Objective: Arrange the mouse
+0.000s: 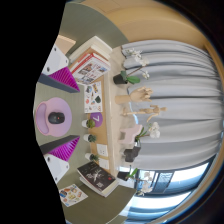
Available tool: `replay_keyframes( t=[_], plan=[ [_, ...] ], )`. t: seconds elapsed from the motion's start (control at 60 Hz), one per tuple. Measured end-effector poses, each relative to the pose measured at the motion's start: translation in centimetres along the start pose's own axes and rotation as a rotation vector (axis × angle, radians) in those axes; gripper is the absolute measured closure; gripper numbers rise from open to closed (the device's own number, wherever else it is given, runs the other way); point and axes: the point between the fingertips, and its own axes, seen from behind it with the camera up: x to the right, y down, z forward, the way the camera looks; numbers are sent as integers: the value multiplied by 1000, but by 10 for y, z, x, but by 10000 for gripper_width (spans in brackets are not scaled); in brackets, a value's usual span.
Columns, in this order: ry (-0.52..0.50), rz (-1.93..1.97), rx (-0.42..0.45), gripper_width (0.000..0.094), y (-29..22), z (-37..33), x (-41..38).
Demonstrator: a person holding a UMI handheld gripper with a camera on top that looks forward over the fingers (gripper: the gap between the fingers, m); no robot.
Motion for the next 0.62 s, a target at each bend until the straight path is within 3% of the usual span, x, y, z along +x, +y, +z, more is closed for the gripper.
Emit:
replay_keyframes(
  t=[0.617],
  plan=[
    [16,-44,-6,79,14,-39,-1]
  ],
)
